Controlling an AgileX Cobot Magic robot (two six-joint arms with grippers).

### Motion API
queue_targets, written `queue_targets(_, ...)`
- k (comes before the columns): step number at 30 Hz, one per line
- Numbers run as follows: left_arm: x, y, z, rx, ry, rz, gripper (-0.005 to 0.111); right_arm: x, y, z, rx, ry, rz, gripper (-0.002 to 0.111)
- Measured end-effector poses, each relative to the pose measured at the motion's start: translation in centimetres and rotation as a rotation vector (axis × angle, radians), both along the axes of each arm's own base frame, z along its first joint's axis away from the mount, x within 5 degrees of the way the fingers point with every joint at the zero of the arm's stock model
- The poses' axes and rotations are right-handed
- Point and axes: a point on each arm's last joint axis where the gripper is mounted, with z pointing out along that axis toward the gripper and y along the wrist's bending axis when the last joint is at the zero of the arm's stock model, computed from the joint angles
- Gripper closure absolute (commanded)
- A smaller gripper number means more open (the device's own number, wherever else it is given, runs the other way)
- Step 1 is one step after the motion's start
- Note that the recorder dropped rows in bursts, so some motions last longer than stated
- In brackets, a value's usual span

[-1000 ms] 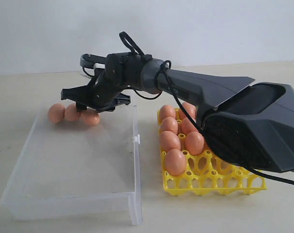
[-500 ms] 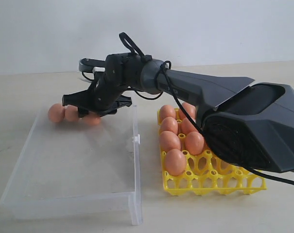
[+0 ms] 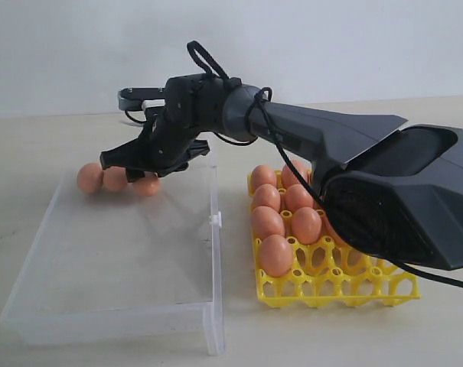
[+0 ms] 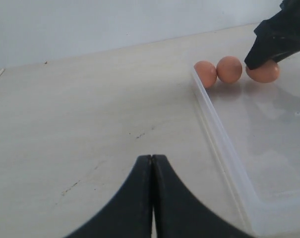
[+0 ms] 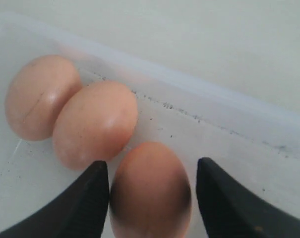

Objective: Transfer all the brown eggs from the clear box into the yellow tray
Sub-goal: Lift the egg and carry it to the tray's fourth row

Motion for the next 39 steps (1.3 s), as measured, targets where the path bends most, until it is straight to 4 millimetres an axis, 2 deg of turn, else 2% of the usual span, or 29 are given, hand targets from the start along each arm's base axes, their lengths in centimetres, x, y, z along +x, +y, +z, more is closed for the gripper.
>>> queue_targets(18, 0.0, 0.0, 0.0, 0.000, 0.000, 0.000, 0.107, 0.4, 0.0, 0.1, 0.003, -0.055, 0.002, 0.056)
queue_targets(27, 0.0, 0.0, 0.0, 0.000, 0.000, 0.000, 0.107, 0.4, 0.0, -1.6, -0.014, -0.036, 0.005, 0.057)
queue_targets(29, 0.0, 0.0, 0.0, 0.000, 0.000, 0.000, 0.107, 0.4, 0.0, -1.6, -0.015, -0.037, 0.007, 0.066)
queue_targets(33, 0.0, 0.0, 0.0, 0.000, 0.000, 0.000, 0.107, 0.4, 0.0, -1.6, -0.017, -0.036, 0.009, 0.108)
queue_targets(39, 0.0, 0.0, 0.0, 0.000, 0.000, 0.000, 0.107, 0.2, 0.0, -1.6, -0.049, -0.047, 0.062, 0.108)
